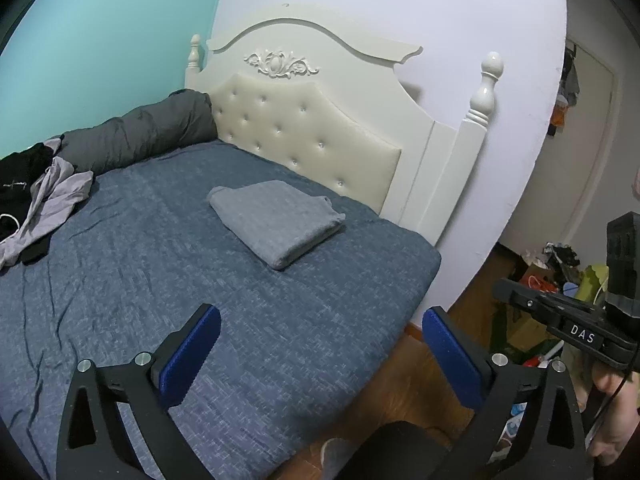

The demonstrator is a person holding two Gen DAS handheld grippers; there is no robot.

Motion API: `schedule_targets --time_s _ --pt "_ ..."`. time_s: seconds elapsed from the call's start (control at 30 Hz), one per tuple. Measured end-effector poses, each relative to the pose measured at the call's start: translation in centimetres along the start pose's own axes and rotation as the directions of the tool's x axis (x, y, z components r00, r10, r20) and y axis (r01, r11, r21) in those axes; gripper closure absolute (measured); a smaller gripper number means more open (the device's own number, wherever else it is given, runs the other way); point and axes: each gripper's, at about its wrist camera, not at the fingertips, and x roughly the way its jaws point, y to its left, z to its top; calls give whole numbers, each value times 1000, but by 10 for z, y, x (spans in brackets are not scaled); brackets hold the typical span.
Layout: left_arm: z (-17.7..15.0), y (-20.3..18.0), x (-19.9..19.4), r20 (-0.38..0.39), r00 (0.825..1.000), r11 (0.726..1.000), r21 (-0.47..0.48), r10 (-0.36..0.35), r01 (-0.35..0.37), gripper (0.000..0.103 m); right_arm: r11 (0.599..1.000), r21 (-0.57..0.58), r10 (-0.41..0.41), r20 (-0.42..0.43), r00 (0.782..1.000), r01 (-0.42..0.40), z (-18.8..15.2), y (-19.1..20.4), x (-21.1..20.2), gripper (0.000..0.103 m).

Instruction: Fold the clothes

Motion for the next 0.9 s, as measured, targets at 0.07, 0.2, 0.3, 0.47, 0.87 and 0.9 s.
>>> schedule_targets --time_s 0.07,0.2,0.3,0.47,0.87,0.9 --pt "-1 -1 -2 1 1000 1000 4 5 -5 0 1000 4 -1 3 1000 1 -1 0 -2 101" --pt "-2 -4 -4 0 1000 1000 7 1 -1 0 1000 11 -5 13 1000 4 -3 0 -7 95" --pt "-3 -6 -6 -2 1000 1000 6 -8 8 0 1000 12 -12 17 1000 11 -4 1 -9 80" --pt "-5 -7 -9 -2 1000 1000 2 -19 19 0 1000 12 -26 27 999 25 -6 3 -14 70" --pt "-9 -8 -14 -2 1000 1000 9 -3 3 0 996 18 -85 45 995 84 -14 6 -22 33" --pt "-10 -8 -15 -2 1000 1000 9 1 -1 0 996 17 -91 46 995 90 -14 6 -22 31"
